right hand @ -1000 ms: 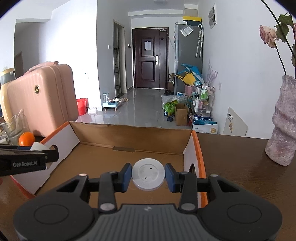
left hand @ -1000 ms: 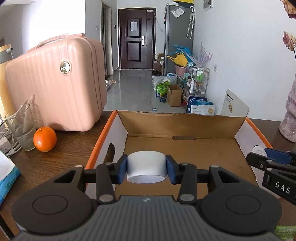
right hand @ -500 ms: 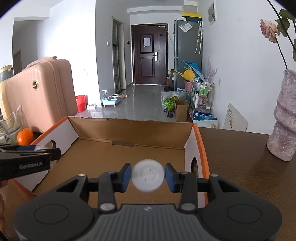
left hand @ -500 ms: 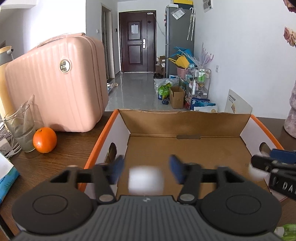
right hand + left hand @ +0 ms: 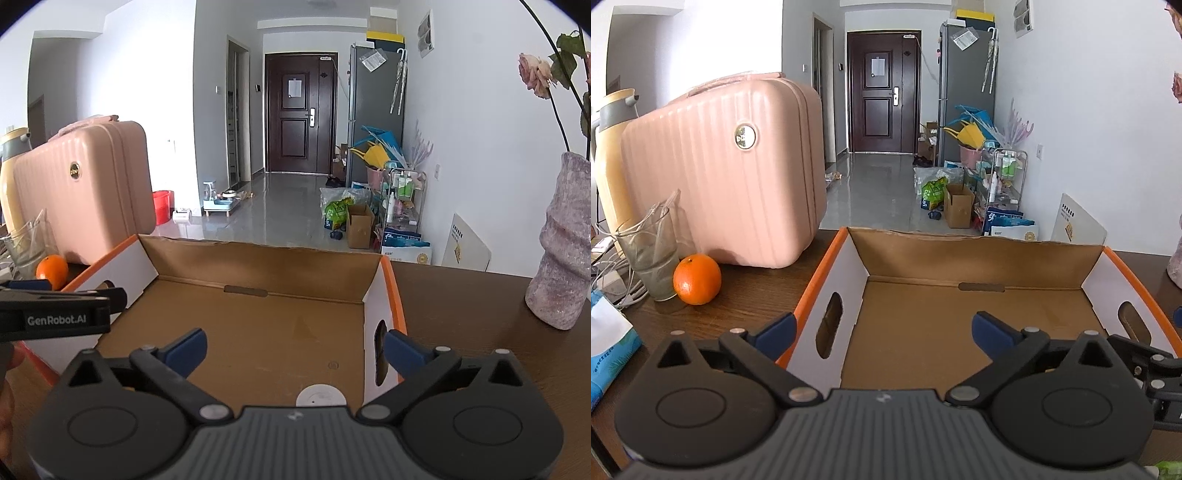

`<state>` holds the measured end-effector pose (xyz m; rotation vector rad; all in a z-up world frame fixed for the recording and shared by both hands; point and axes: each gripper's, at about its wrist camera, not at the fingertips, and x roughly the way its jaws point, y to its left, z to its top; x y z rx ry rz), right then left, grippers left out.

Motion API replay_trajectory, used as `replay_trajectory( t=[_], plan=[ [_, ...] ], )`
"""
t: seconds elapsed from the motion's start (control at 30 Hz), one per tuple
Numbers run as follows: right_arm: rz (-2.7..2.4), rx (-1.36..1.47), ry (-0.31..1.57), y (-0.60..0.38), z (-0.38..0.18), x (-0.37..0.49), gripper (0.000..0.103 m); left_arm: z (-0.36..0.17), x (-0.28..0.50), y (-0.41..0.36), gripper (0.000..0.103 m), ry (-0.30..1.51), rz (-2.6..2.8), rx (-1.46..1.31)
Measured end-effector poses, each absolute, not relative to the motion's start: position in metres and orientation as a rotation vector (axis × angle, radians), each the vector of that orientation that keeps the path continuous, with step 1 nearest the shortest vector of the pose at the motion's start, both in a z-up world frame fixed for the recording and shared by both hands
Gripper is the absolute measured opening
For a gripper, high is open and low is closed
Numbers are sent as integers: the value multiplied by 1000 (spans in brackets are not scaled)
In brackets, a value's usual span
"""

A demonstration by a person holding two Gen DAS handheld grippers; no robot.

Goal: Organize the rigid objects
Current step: 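Open both grippers to drop the tape roll and cap into the box, then withdraw both tools from the box back over the table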

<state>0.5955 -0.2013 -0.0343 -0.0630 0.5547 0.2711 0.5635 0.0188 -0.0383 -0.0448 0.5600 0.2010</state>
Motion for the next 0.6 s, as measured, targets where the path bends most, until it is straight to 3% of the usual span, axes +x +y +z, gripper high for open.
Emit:
replay_trajectory(
  t=[0.6],
  plan=[
    [277,-69,482,-209,-6,563,103,-9,527,25,103,513,199,-71]
  ],
)
